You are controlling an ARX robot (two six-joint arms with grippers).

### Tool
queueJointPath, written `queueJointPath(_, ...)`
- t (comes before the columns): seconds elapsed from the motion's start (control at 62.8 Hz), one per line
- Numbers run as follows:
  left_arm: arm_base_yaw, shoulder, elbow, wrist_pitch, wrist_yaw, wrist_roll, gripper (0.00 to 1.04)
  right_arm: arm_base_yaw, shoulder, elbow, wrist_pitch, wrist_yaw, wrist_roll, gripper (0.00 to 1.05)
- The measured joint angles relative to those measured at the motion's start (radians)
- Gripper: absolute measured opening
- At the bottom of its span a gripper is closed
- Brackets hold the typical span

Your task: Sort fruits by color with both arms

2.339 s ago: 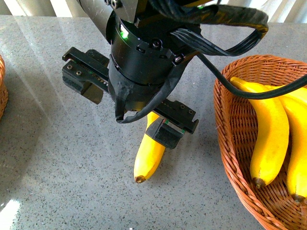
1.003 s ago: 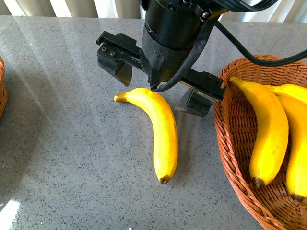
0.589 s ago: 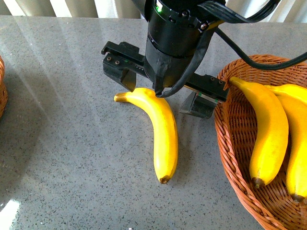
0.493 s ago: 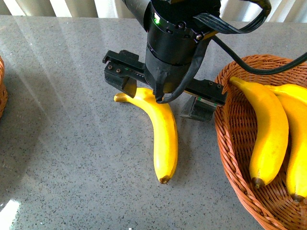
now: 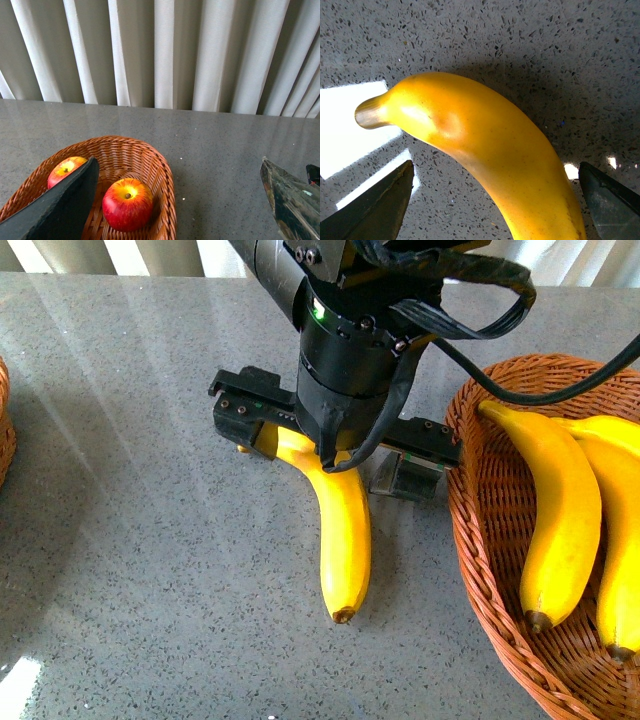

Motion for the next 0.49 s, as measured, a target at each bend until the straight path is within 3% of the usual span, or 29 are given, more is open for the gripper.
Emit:
queueJointPath(0.223, 0.0, 0.0, 0.0, 0.0, 0.0, 0.0, 0.96, 0.01, 0.011, 0.0, 0.013, -0.008, -0.018, 0.93)
queueJointPath(0.493, 0.0, 0.0, 0.0, 0.0, 0.0, 0.0, 0.96, 0.008, 0.01, -0.001, 0.037, -0.028, -0.046, 0.54)
